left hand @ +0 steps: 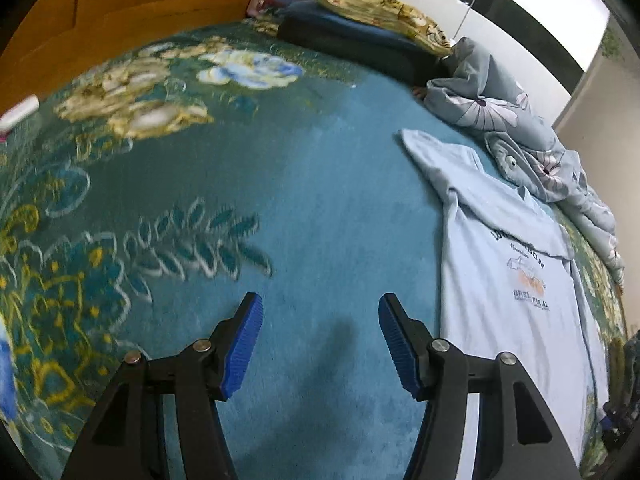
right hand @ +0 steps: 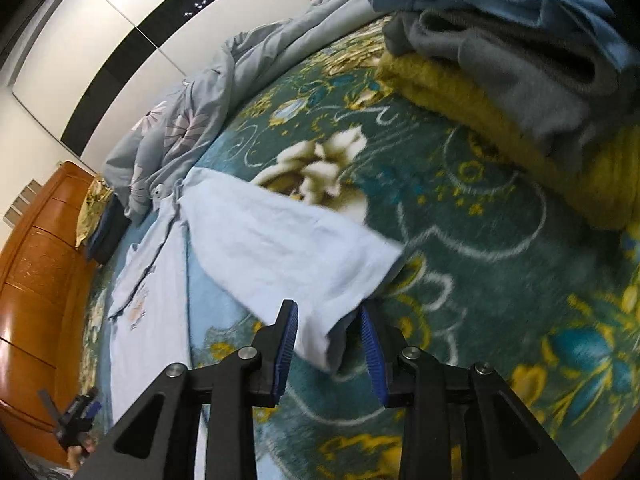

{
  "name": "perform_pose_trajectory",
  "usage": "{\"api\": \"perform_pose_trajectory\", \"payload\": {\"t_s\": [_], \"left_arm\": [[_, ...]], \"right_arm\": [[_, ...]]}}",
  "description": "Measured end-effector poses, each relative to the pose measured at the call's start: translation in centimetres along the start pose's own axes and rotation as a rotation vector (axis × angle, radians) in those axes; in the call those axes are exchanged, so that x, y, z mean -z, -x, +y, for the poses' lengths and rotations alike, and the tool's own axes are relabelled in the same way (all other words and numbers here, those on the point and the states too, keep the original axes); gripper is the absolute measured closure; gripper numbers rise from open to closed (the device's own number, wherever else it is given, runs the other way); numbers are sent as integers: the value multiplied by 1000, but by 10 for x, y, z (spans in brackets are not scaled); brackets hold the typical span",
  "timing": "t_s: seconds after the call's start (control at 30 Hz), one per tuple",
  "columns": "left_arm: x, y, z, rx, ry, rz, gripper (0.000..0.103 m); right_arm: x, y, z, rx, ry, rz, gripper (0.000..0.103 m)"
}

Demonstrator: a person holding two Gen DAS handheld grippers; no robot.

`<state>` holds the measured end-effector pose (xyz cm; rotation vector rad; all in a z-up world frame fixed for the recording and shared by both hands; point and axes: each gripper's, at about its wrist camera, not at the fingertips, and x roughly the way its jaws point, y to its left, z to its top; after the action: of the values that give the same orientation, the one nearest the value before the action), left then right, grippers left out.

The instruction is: Fold clothes

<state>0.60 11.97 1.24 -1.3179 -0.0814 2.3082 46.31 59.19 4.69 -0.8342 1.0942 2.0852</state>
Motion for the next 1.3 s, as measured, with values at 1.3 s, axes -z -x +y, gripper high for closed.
{"api": "perform_pose_trajectory", "payload": {"t_s": [1.3], "left_arm": [[-41,8,40,112,58,17,17]], "right_arm": [[-21,-183,514,-221,790,98,97]]}}
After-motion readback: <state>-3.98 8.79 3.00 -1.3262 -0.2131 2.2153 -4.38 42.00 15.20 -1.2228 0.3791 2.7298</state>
